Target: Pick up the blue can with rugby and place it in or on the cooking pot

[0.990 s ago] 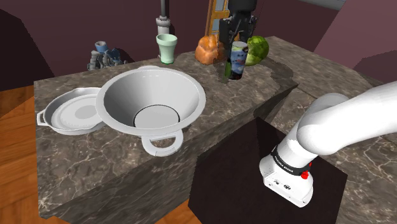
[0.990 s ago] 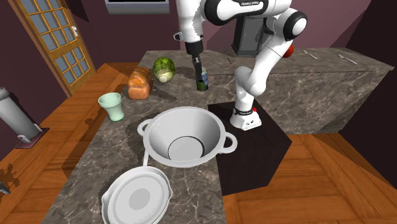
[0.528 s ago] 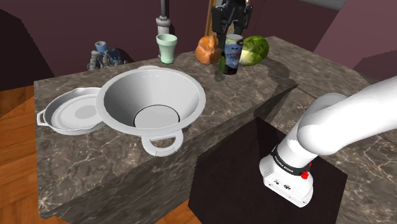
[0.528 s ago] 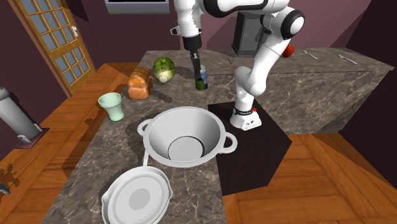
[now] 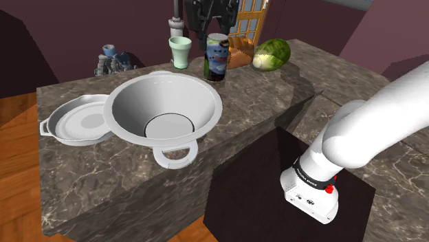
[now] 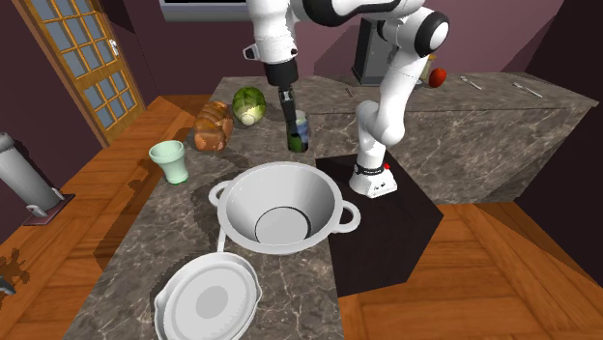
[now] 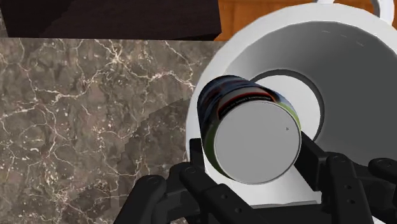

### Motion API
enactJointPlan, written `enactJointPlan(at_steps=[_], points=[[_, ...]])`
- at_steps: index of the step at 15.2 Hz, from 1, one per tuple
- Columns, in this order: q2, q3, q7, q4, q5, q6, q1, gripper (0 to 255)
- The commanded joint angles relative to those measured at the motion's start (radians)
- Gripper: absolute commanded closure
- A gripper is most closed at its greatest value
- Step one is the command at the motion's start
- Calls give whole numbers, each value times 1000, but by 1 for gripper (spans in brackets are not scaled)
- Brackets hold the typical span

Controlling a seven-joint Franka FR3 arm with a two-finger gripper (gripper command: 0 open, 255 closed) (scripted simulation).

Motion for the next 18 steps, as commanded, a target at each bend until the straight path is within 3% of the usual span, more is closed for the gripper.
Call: enactJointPlan(at_steps=[1,9,18], points=[[66,33,49,71,-4,-1,9,255],[366,152,251,410,-82,-44,80,255],[325,145,229,240,-67,88,74,255]])
